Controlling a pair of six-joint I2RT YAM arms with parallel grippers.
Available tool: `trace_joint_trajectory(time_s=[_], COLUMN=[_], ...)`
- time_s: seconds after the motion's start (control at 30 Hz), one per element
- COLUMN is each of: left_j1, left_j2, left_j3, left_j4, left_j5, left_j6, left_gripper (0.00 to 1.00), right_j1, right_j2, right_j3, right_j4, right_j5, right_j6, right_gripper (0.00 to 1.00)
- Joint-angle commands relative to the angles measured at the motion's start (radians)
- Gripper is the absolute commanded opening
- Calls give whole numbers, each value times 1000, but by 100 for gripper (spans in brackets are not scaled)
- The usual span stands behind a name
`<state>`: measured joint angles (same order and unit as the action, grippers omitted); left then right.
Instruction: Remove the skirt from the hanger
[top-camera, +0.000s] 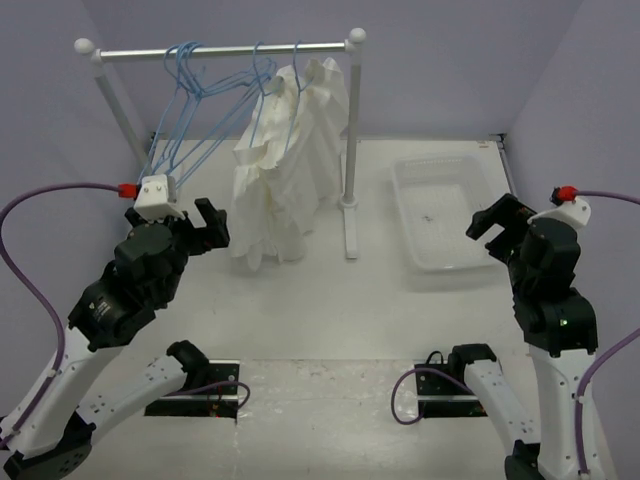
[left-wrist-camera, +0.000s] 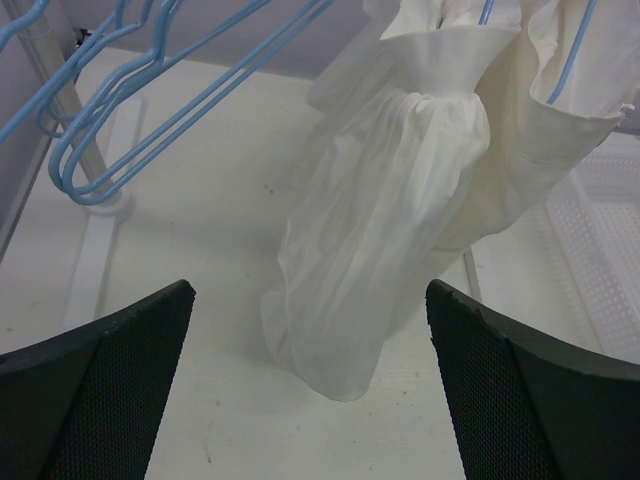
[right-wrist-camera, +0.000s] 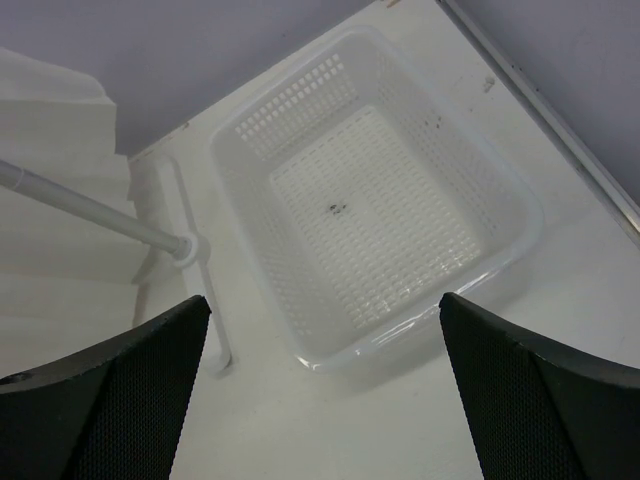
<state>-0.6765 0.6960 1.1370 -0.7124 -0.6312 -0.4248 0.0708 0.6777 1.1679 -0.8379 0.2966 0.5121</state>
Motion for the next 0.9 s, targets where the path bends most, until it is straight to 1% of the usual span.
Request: trace_joint_trajectory(time_s=[0.0,0.07,0.2,0.3,0.33,0.37,0.4,0.57,0.67,0.7,0.77,0.8,0.87], left_j1=[-1,-1,-1,-1,-1,-1,-1,-1,-1,-1,-1,-1,0], left_j2=[17,34,82,161,186,233,256,428,493,519,559,583,670], left_j3=[44,61,107,190,243,269,289,472,517,515,529,568,624], left_j4=[39,42,73,100,108,122,155,217,324,400,459,474,467], left_j5=[22,33,74,131,163,178,195,283,356,390,383,378,355], left_j6=[35,41,61,93,103,112,145,230,280,302,334,346,362], left_gripper=[100,100,100,100,100,100,100,100,100,100,100,100,100], right_j1=[-3,-3,-2,-3,-3,-3,-2,-3,-2,-2,-2,-2,-3], right_j2=[-12,-6,3,19,22,25,25,16,14,17,14,14,11], right_j3=[-7,-1,4,15,13,4,-2,-28,-37,-37,-40,-42,-47], right_j4=[28,33,48,53,57,65,85,112,120,120,118,120,123], right_j5=[-26,-66,-88,-131,-140,-151,-169,-178,-178,-178,-178,-178,-182], right_j6=[-49,-101,-135,-161,-161,-181,-185,-191,-201,-204,-207,-207,-210], right_gripper=[99,99,99,99,99,99,99,99,99,99,99,99,99])
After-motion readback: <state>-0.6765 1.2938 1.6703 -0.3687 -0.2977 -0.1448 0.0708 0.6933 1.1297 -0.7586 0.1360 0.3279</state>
